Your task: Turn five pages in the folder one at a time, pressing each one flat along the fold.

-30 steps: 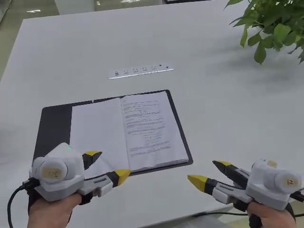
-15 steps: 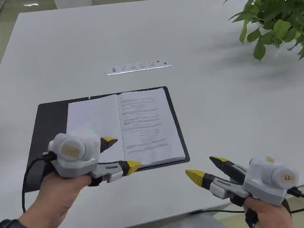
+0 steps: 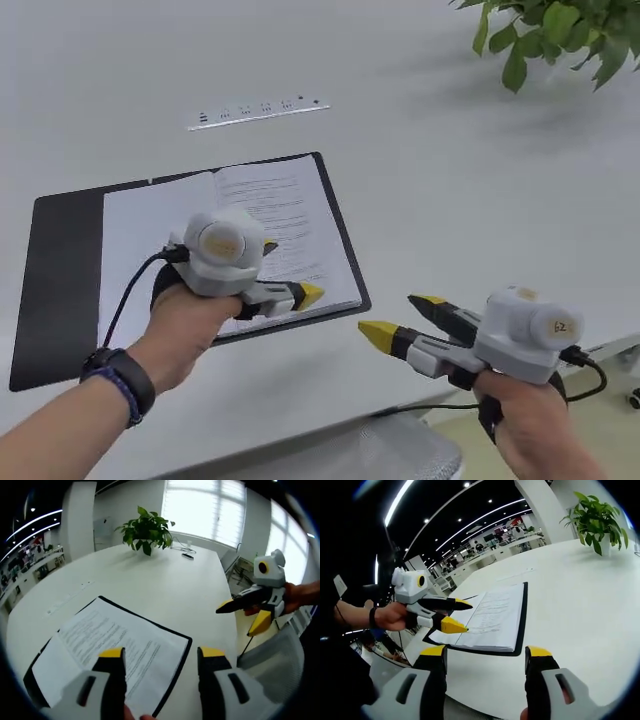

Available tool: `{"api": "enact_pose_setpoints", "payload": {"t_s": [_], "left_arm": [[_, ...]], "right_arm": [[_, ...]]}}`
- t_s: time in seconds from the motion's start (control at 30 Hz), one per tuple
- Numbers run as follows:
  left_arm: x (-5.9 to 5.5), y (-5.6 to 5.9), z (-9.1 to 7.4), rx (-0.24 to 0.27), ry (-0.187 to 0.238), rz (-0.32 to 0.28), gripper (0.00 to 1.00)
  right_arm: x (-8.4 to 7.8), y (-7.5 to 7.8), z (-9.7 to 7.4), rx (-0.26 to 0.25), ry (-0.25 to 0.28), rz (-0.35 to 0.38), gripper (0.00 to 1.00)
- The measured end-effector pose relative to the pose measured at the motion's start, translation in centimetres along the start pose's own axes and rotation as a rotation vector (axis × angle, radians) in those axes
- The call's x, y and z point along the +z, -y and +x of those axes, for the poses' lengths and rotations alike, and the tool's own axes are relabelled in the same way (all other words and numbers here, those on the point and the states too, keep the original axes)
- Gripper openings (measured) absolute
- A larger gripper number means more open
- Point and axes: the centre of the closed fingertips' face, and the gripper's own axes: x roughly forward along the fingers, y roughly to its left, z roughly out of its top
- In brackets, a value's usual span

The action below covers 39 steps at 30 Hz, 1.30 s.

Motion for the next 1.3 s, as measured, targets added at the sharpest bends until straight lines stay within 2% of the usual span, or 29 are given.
{"api": "enact_pose_setpoints", "payload": {"t_s": [0.13, 0.23, 0.43, 0.57, 0.7, 0.93, 1.3], "left_arm": [[-1.0, -0.1, 1.9, 0.014, -0.034, 0.006, 0.58], [-1.8, -1.1, 3.0, 0.079, -0.069, 0.037, 0.61], [-2.9, -0.9, 4.8, 0.074, -0.101, 0.024, 0.62], [-3.3, -1.0, 5.3, 0.081, -0.113, 0.031, 0.63], [-4.2, -1.2, 5.6, 0.087, -0.138, 0.046, 0.65], [-4.3, -1.4, 5.5, 0.084, -0.125, 0.022, 0.65], [-4.5, -2.4, 4.9, 0.083, -0.096, -0.017, 0.53]], "right_arm": [[-0.6, 0.2, -0.2, 0.0, -0.011, 0.011, 0.61], [-0.9, 0.2, -0.3, 0.0, -0.019, 0.017, 0.61], [-1.3, 0.3, -0.4, 0.005, -0.038, 0.019, 0.6], [-1.3, 0.5, -0.5, 0.004, -0.038, 0.026, 0.59], [-1.0, 0.6, -0.3, 0.014, -0.029, 0.04, 0.59], [-0.9, 0.7, 0.2, 0.015, -0.037, 0.037, 0.57], [-0.1, 0.8, 1.8, 0.035, -0.022, 0.055, 0.54]]}}
